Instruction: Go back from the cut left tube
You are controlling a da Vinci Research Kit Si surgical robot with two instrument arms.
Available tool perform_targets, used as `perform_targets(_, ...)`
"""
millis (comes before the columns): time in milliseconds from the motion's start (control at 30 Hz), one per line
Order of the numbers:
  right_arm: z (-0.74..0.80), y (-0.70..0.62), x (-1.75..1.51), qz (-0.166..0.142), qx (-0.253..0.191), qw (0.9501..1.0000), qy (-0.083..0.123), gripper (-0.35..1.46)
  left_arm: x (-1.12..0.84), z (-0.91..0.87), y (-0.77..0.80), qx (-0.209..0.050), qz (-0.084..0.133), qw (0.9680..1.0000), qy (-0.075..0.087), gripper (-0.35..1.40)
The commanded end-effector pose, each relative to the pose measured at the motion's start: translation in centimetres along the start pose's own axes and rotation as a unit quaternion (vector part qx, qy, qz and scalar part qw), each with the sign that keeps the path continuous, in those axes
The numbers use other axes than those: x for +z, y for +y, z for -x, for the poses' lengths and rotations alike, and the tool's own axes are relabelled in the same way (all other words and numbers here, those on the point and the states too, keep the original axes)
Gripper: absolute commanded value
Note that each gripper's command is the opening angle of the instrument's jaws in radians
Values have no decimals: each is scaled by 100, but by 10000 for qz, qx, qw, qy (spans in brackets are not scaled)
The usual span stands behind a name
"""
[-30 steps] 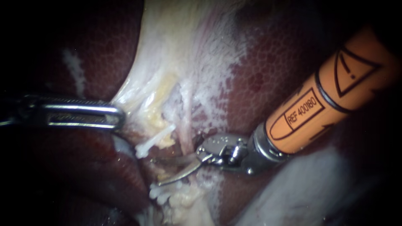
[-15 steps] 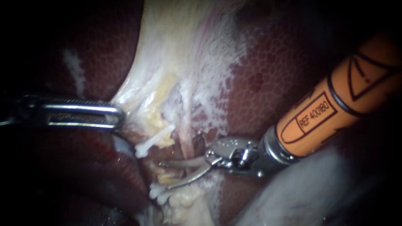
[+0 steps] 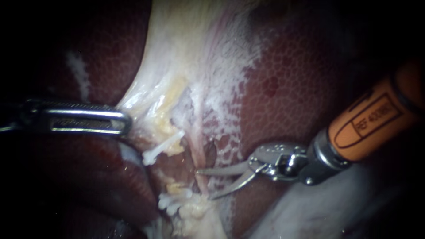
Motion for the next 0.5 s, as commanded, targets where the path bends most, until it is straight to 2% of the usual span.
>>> perform_targets(33,-3,-1,-8,3,-116,9999,5,41,0,0,0,-2,1,10000,0,-35)
perform_targets(67,-6,-1,-18,-10,-243,9997,5,25,0,-1,1,-1,1,10000,0,-35)
perform_targets(100,-9,-1,-25,48,-316,9995,42,22,0,-1,1,0,2,10000,0,-35)
perform_targets(300,-21,-5,-69,417,-467,9978,226,57,0,-2,1,2,2,10000,0,-35)
perform_targets(433,-28,-7,-87,742,-692,9944,280,89,0,-2,1,2,2,10000,0,-35)
perform_targets(500,-30,-7,-92,870,-833,9923,300,96,0,-2,1,3,2,10000,0,-35)
